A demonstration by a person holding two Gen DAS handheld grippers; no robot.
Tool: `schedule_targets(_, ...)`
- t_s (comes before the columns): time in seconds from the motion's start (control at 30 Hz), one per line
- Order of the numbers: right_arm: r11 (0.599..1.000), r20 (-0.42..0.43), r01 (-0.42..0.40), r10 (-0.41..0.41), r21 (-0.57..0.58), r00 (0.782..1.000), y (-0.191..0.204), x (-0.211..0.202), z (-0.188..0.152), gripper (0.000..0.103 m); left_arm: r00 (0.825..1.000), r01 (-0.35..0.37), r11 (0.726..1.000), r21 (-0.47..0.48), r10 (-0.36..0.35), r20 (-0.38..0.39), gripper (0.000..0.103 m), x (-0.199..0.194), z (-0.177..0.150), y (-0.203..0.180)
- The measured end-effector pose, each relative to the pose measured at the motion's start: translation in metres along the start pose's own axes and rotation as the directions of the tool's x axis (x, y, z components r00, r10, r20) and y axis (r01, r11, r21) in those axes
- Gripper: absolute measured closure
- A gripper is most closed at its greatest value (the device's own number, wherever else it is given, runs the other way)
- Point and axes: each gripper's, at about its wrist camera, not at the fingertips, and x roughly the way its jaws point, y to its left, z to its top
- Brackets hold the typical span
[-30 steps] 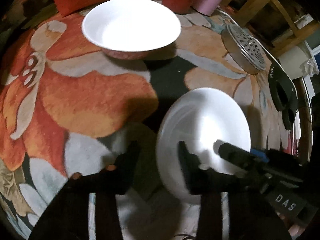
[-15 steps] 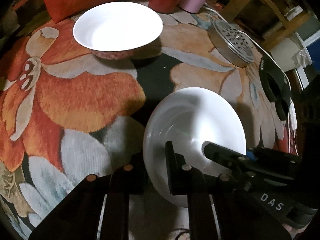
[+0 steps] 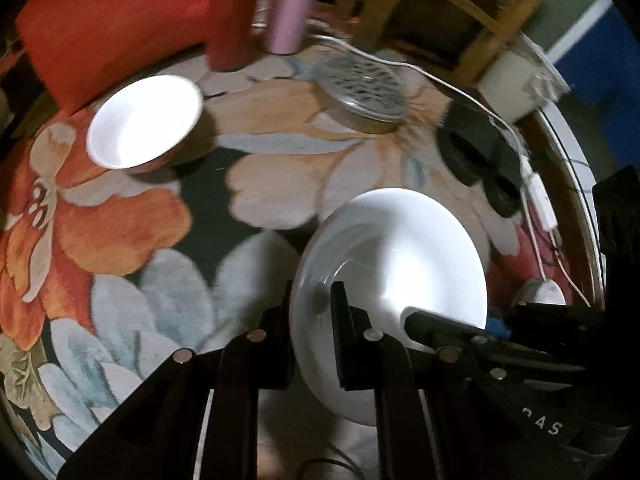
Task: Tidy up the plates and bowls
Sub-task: 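Carry the second white bowl over the plate stack, then lower the second bowl into the stacked bowl and open both tools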
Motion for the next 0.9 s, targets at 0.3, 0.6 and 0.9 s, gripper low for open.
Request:
schedule_targets(0.3,0.993,0.018,0.008,-0.010,0.117,1.000,-0.044,-0.043,-0.036,0.085,0.998,0.060,0.992,0.113,-0.057,-0.027,0.090,-0.003,-0.012,-0.066)
schedule_targets(0.6,0.973,0.021,0.048,-0.054,0.227,0.998,-0.089,-0.080,-0.074,0.085,0.991,0.127,0.967,0.222,-0.113,-0.075,0.090,0.002,-0.030,-0.137)
schedule_targets(0.9,0.943,0.035,0.086,-0.103,0.322,0.994,-0.135,-0.112,-0.109,0.085,0.980,0.191,0.930,0.314,-0.161,-0.119,0.090,0.014,-0.046,-0.207)
